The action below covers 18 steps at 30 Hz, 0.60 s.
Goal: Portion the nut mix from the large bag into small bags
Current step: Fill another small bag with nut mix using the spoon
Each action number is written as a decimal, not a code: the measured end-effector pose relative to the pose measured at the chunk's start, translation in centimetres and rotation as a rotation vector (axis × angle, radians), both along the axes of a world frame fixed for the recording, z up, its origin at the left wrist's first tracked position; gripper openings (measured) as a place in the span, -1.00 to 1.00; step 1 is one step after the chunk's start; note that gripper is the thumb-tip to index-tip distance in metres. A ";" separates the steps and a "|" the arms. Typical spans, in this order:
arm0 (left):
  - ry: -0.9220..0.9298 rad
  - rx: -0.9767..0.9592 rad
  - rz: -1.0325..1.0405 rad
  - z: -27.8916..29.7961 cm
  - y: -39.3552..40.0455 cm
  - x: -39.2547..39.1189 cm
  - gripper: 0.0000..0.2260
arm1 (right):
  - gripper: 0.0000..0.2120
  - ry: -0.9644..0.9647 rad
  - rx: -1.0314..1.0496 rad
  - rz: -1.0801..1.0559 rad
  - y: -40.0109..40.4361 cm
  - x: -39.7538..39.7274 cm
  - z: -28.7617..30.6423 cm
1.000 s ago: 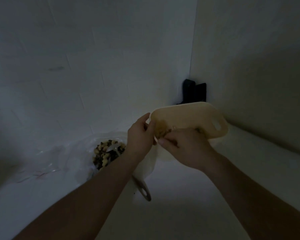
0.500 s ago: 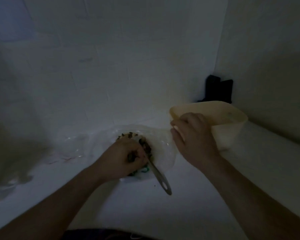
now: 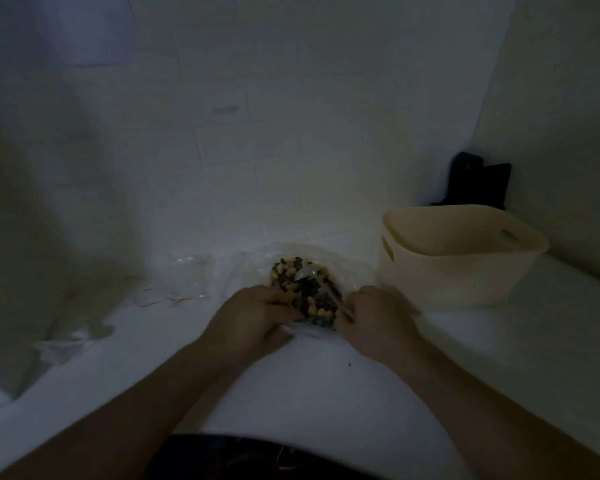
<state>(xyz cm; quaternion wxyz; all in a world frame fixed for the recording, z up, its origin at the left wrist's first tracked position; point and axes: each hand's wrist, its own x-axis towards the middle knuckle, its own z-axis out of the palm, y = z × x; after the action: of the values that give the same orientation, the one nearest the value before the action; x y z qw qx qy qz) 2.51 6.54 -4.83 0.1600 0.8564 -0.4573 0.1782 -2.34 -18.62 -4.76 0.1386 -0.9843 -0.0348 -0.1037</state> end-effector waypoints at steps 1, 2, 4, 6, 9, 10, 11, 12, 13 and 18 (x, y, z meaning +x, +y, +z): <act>-0.008 -0.016 0.020 0.4 -0.1 0.0 -0.83 | -0.67 -0.004 -0.031 0.003 -0.3 0.2 1.0; -0.024 -0.039 0.036 1.0 -0.2 0.1 -0.83 | -0.64 -0.012 -0.071 0.011 -0.6 0.4 2.4; -0.041 -0.092 0.058 3.1 -0.7 0.1 -0.73 | -0.63 -0.026 -0.169 0.012 -1.0 0.9 5.6; -0.085 -0.184 0.091 6.1 -1.1 0.7 -0.69 | -0.64 -0.070 -0.258 0.006 -1.3 1.3 9.2; -0.164 -0.274 0.147 10.1 -1.6 2.0 -0.75 | -0.61 -0.138 -0.355 0.042 -1.7 1.6 13.6; -0.178 -0.275 0.133 10.7 -1.7 2.1 -0.75 | -0.61 -0.134 -0.370 0.062 -1.8 1.5 14.2; -0.171 -0.256 0.098 10.9 -1.7 2.0 -0.73 | -0.62 -0.125 -0.375 0.081 -2.0 1.5 14.3; -0.126 -0.219 0.049 10.6 -1.7 1.8 -0.71 | -0.63 -0.116 -0.370 0.093 -2.2 1.4 14.0; -0.029 -0.163 0.014 10.2 -1.5 1.4 -0.72 | -0.65 -0.109 -0.352 0.096 -2.3 1.1 13.2; 0.862 -0.009 -0.057 7.8 0.2 -1.4 -0.61 | -0.67 -0.217 -0.175 0.038 -3.2 -1.2 8.0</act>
<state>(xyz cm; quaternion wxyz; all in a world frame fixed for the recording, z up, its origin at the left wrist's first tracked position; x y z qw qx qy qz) 1.09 6.75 3.00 0.3447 0.8390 -0.3715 -0.1982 -3.51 -21.82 3.22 0.0497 -0.9747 -0.0771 -0.2036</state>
